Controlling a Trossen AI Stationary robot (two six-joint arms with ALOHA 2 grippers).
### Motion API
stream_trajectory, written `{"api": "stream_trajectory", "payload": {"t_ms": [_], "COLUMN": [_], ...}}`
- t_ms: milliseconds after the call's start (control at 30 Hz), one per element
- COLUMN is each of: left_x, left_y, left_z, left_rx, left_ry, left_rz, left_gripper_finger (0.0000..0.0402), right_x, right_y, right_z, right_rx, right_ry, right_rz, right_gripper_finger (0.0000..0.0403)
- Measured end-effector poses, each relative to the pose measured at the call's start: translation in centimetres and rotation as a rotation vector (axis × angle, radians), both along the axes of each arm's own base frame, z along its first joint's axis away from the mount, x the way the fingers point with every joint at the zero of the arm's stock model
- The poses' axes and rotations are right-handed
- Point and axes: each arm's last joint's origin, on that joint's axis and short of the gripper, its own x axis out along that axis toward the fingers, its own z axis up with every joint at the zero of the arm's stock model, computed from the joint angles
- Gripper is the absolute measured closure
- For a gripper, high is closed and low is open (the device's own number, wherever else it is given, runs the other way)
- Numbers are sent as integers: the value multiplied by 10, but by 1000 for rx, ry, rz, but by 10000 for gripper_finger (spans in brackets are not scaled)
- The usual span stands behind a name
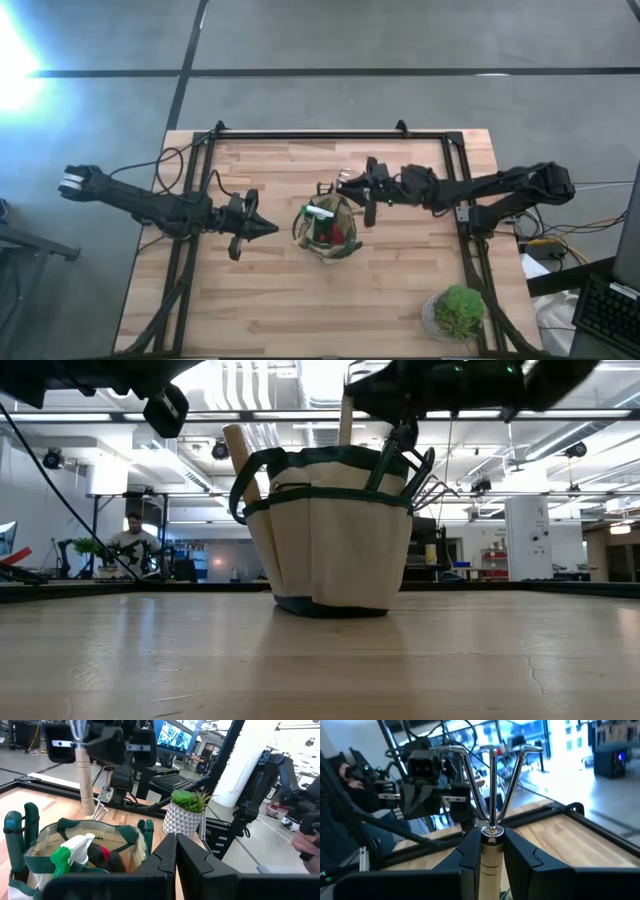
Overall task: Pick & Place Garden tools in Gardening bag
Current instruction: Put the light brown hand rake into the white gardening bag
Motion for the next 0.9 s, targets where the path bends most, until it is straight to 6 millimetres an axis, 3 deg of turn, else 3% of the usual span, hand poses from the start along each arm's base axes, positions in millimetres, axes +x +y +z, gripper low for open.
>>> {"api": "stream_trajectory", "payload": {"t_ms": [267,533,900], "left_x": [0,0,0], "left_y": [0,0,0], "left_z": [0,0,0], "left_rx": [2,2,3], "left_ry": [0,0,-1], "left_rz": [5,5,4], "left_gripper_finger": [390,390,390], "right_x": [-14,-15,-16], "right_y": [25,49,57], "right_z": [-21,-20,-18], "right_rx": [-64,-152,-159], "right_ry": [-64,-71,-79], "right_rz": [81,89,99], "right_gripper_finger": [353,353,353]}}
